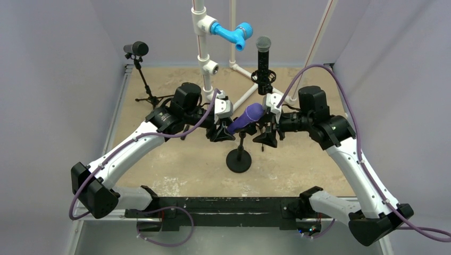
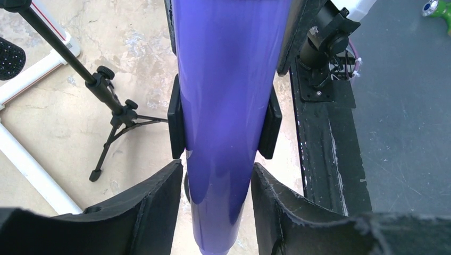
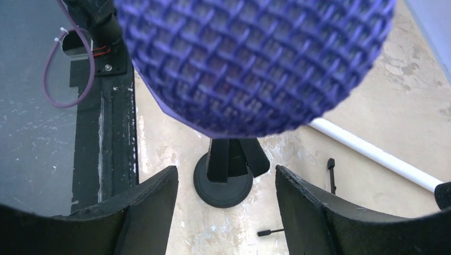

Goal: Remove the microphone from the stand

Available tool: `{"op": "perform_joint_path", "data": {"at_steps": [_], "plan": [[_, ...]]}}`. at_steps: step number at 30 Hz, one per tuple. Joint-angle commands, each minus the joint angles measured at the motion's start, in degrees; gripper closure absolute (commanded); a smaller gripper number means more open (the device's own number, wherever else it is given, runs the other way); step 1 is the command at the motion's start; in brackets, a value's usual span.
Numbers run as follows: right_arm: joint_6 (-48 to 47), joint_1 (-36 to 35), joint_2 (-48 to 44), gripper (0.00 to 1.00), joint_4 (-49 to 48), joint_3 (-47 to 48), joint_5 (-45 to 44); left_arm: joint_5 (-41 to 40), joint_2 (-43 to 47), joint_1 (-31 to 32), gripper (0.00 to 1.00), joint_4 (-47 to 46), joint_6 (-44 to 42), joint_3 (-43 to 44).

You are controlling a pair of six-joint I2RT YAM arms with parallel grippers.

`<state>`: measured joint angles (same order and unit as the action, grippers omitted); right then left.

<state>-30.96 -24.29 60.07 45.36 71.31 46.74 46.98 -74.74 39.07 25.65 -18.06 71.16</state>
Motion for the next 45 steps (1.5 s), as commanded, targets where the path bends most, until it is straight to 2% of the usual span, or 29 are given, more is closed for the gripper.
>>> {"op": "perform_joint_path", "data": {"at_steps": [1,10,16,19,25,29,36,39,45], "plan": [[0.5,0.3,0.7,0.35,-2.3,3.0,2.5,0.3,0.5,0.2,0.53,-1.7,-0.7,2.0],[1.3,0.2,2.6,0.35,-5.1,2.2,4.0,0.3,0.4,0.4,0.63,-1.6,-0.7,1.9],[1.5,0.3,3.2,0.39,-5.5,2.4,4.8,0.6,0.1,0.6,0.76,-1.3,-0.8,2.1],[1.5,0.2,3.0,0.41,-5.6,1.9,5.1,0.6,0.1,0.6,0.83,-1.1,-0.9,2.1],[1.3,0.2,2.6,0.49,-6.4,0.3,5.4,0.6,0.0,0.8,0.89,-1.0,-0.9,1.8],[1.0,0.3,2.6,0.54,-6.3,-0.3,5.4,0.5,0.0,0.8,0.98,-1.0,-1.0,2.0],[0.6,0.3,2.4,0.57,-6.6,-1.5,5.4,0.2,0.2,0.8,1.00,-0.4,-1.7,2.0],[0.7,0.3,2.5,0.66,-6.8,-1.5,5.8,0.4,0.2,0.9,1.00,-0.2,-1.7,2.1],[0.7,0.3,2.0,0.99,-7.0,-2.0,6.1,0.3,0.2,0.9,1.00,-0.2,-1.7,1.8]]}}
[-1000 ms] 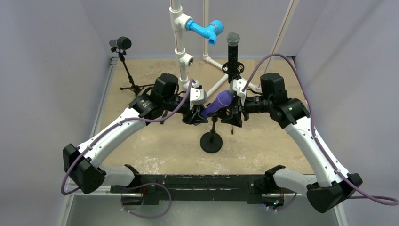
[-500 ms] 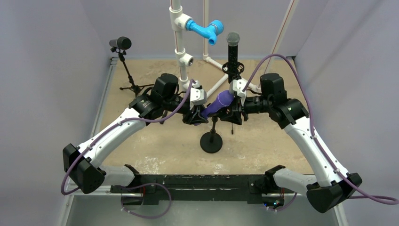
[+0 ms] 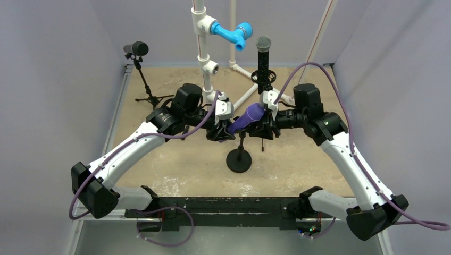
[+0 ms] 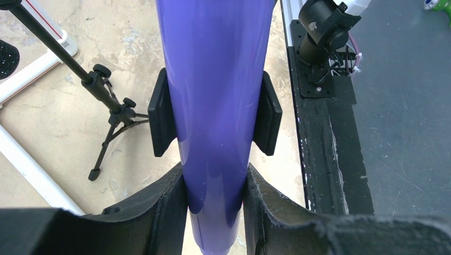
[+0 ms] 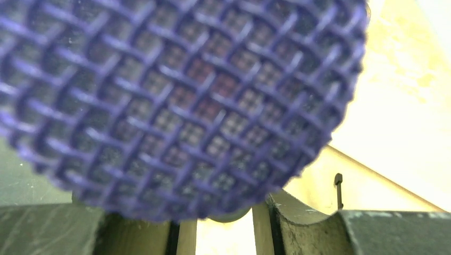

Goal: Remove the microphone from the stand

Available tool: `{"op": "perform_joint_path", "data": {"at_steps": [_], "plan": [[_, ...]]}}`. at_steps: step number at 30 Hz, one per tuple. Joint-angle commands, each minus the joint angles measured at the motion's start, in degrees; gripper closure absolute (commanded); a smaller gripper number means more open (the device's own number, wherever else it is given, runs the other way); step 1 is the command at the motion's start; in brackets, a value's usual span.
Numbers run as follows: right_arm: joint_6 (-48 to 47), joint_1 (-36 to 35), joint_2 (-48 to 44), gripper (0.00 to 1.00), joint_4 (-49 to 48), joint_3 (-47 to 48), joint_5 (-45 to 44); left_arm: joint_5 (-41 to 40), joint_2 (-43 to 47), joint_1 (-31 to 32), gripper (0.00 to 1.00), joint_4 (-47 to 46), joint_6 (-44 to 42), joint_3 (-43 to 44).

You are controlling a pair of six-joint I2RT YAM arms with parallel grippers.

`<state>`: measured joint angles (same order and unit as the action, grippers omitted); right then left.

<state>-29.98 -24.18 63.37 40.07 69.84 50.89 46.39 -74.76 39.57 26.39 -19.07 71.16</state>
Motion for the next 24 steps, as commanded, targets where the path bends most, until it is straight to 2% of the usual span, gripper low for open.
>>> {"op": "perform_joint_path", "data": {"at_steps": [1,14,24], "plan": [[-0.4,0.1,-1.5,1.00,-1.8,-0.8,1.9,0.9,0.4,0.5,1.00,-0.9,-0.7,1.7],[-1.9,0.1,-3.2,1.00,-1.3,-2.7,0.1,0.4,3.3,0.0,1.00,-3.2,2.0,0.7],[-1.9,0.2,-3.1,1.00,-0.9,-2.2,-0.8,4.0,6.4,-3.8,1.00,-5.7,6.1,0.3]]}}
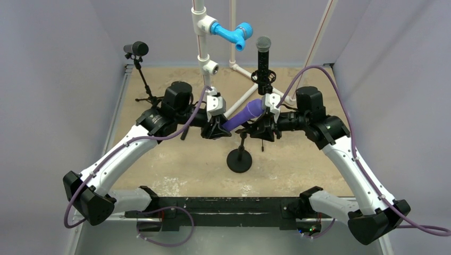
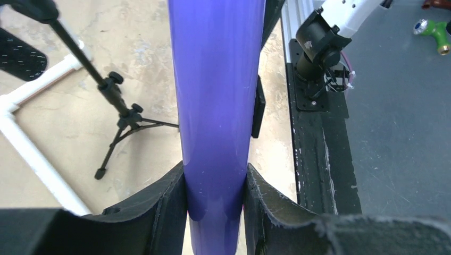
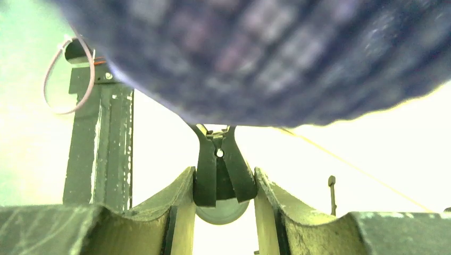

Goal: Remove the microphone from the stand

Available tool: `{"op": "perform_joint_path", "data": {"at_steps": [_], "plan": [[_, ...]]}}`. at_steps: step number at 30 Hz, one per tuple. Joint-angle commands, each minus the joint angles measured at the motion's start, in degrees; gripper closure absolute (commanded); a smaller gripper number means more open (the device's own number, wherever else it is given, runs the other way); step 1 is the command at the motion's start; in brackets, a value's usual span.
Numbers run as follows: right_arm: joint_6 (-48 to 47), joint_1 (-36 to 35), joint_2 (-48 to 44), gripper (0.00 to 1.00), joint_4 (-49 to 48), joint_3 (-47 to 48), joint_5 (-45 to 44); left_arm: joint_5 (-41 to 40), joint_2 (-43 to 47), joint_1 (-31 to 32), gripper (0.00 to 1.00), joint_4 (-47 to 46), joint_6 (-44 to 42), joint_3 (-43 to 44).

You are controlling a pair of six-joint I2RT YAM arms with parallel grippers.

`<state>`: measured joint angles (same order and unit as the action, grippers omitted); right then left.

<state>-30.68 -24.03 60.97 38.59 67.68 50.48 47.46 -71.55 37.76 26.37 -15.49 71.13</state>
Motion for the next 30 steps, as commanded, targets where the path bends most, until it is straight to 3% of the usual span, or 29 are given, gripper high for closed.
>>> {"op": "perform_joint_path", "data": {"at_steps": [1,9,14,19,25,30], "plan": [[-1.2,0.0,-0.7,1.00,0.6,0.0,-0.5,3.2,3.5,-2.4,1.00,-5.7,2.6,0.2],[0.1,0.0,-0.7,0.97,0.0,0.1,-0.9,5.6,6.1,-5.0,1.00,-5.3,4.6,0.8],[1.2,0.0,-0.2,0.67,0.4,1.6,-2.0,6.5,6.5,-5.9,1.00,-4.6,6.4,2.2],[1.4,0.0,0.5,0.50,1.7,3.4,-2.7,6.5,6.0,-5.9,1.00,-3.8,6.9,3.3],[1.3,0.0,0.9,0.19,2.9,4.4,-2.4,6.9,5.0,-5.8,1.00,-3.9,7.9,4.9],[2.7,0.0,0.9,0.07,3.2,7.3,-0.9,7.6,4.0,-5.8,1.00,-4.0,9.4,7.0]]}}
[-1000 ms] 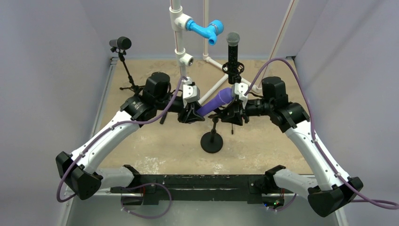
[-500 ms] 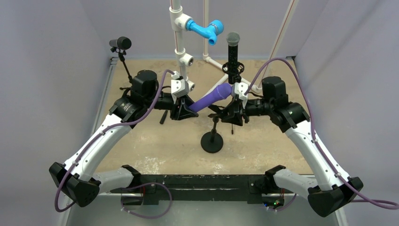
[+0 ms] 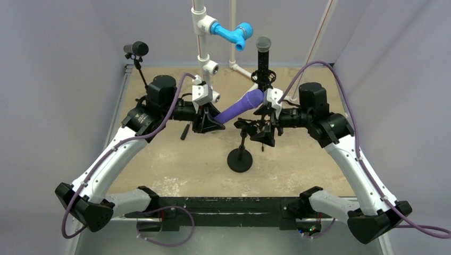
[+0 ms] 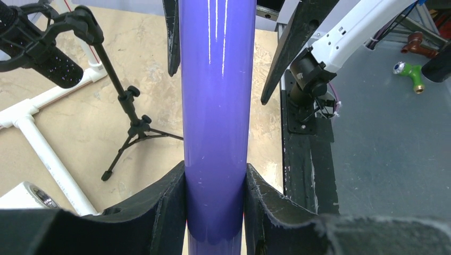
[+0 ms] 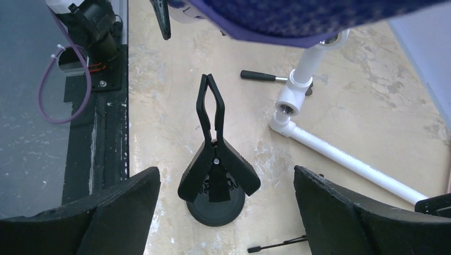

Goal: Remove the microphone from the stand

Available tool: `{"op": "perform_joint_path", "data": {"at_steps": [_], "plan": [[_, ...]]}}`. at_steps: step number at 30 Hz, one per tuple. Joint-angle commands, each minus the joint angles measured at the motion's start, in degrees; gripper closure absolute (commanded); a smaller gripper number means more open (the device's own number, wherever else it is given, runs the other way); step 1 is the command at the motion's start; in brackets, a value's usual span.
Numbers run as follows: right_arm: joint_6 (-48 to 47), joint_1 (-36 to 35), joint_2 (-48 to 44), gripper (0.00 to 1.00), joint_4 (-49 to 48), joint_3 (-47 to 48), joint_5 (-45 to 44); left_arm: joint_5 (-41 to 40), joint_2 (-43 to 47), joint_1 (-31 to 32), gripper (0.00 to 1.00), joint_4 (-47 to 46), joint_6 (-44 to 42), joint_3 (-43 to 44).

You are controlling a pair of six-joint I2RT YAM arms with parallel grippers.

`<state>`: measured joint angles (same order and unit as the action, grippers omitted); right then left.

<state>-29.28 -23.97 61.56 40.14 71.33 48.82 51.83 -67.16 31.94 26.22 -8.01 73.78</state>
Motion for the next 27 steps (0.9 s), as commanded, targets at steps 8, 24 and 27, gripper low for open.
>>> {"op": "perform_joint_path", "data": {"at_steps": [8,24,27], "plan": [[22.8,0.4,2.3,0.07,-11.9,8.4,7.7,6.4,-2.5,0.0,1.00,-10.0,12.2,7.9],[55.6,1.4,10.1,0.15,-39.8,12.3,10.0,9.9,-7.1,0.3,1.00,-32.3,37.0,5.9],[60.9,1.9,11.0,0.16,-48.0,11.4,10.9,9.3,-7.2,0.3,1.00,-35.6,39.9,4.0]]}}
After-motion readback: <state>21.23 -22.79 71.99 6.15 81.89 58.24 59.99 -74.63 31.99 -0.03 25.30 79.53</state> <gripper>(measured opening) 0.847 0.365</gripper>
